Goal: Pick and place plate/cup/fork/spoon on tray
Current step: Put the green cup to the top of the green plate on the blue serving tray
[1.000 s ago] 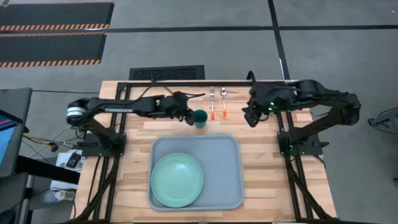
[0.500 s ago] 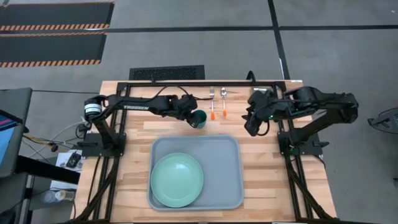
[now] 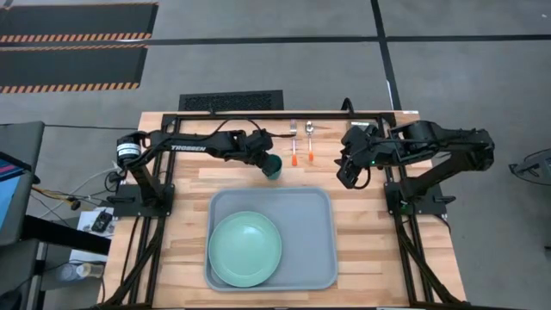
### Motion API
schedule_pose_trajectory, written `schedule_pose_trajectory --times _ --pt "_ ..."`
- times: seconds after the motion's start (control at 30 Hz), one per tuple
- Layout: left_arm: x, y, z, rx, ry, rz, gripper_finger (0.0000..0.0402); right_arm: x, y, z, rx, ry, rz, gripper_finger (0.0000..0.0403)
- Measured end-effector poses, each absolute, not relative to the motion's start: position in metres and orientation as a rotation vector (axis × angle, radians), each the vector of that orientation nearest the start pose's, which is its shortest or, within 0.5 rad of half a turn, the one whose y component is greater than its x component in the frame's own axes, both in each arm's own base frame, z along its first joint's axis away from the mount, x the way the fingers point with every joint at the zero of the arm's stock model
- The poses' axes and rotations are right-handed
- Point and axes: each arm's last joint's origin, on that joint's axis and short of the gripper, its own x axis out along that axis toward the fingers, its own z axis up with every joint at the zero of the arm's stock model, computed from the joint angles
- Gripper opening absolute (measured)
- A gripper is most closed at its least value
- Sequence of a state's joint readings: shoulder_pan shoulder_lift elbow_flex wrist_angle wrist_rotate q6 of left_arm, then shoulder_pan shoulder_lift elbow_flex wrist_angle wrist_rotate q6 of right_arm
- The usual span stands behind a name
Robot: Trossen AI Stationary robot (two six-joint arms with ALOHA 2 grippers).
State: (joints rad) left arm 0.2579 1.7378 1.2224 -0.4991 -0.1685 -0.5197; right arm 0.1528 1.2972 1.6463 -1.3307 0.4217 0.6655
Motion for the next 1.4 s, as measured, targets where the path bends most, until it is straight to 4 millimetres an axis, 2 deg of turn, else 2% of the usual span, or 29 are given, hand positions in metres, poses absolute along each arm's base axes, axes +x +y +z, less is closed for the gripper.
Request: schedule_pose_trajectory --times 0.1,0.2,0.3,0.4,0.53,0.67,0.73,0.87,0.97,1.17,1.3,1.4 --pt "0.346 0.098 0.215 -0.497 0.875 0.652 0.0003 0.210 0.020 0.420 0.333 0.813 -0.542 0.0186" --pt "0.347 0.101 0.224 -0.499 0.859 0.648 0.0002 0.210 0.020 0.420 0.332 0.812 -0.544 0.0183" --pt "0.347 0.101 0.245 -0.485 0.889 0.622 0.0002 0.210 0.021 0.420 0.321 0.804 -0.557 0.0180" --pt "0.343 0.089 0.271 -0.448 0.944 0.588 0.0001 0.210 0.023 0.420 0.315 0.803 -0.551 0.0179" --pt "0.320 0.057 0.308 -0.426 0.972 0.512 0.0001 0.209 0.027 0.420 0.306 0.806 -0.532 0.0180" --pt "0.281 0.024 0.336 -0.414 0.951 0.538 0.0000 0.208 0.032 0.420 0.295 0.808 -0.510 0.0178" --pt "0.257 0.009 0.341 -0.415 0.923 0.588 0.0000 0.208 0.034 0.420 0.290 0.809 -0.501 0.0175" --pt "0.217 -0.003 0.329 -0.502 0.857 0.683 0.0000 0.207 0.038 0.420 0.286 0.809 -0.483 0.0171" --pt "0.199 -0.003 0.309 -0.590 0.818 0.738 0.0000 0.207 0.040 0.420 0.286 0.810 -0.478 0.0171" --pt "0.193 -0.009 0.275 -0.678 0.841 0.716 0.0000 0.207 0.040 0.420 0.308 0.804 -0.488 0.0170" --pt "0.195 -0.016 0.259 -0.672 0.909 0.720 0.0000 0.207 0.040 0.420 0.311 0.804 -0.489 0.0168" --pt "0.194 -0.023 0.255 -0.673 0.930 0.723 0.0000 0.207 0.040 0.420 0.312 0.804 -0.488 0.0166"
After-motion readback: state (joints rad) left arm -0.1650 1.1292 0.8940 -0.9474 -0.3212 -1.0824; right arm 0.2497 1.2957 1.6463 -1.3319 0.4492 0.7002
